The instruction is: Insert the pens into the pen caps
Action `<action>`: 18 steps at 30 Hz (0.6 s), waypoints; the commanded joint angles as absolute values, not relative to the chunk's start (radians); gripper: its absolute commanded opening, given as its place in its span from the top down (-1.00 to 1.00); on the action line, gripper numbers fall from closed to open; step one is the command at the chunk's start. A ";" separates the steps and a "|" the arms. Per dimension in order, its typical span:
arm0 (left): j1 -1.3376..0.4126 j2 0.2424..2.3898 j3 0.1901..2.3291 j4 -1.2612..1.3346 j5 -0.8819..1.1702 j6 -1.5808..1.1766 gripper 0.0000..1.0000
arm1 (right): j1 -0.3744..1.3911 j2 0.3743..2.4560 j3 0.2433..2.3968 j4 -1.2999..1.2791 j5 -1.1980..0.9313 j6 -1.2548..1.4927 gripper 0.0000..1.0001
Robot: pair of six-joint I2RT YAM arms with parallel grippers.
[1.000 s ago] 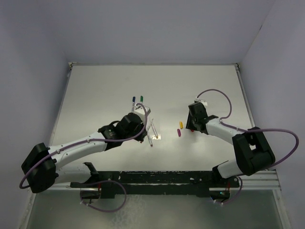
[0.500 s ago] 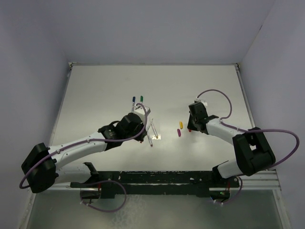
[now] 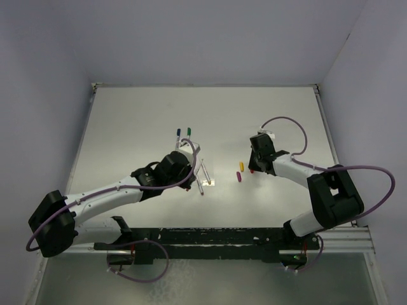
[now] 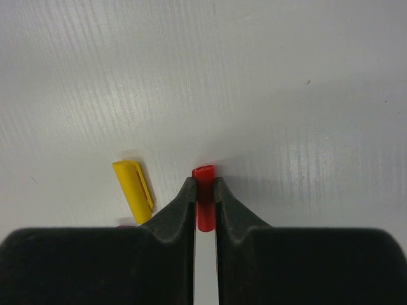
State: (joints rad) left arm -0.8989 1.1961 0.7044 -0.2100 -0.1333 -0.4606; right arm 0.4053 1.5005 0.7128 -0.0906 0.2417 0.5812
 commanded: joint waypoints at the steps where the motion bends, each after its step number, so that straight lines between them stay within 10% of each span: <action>1: -0.900 1.165 0.706 -0.179 -0.146 -0.465 1.00 | 0.409 1.533 0.695 -0.187 0.228 0.571 0.74; 18: -0.900 1.194 0.722 -0.143 -0.119 -0.434 1.00 | 0.411 1.411 0.712 -0.128 0.259 0.560 1.00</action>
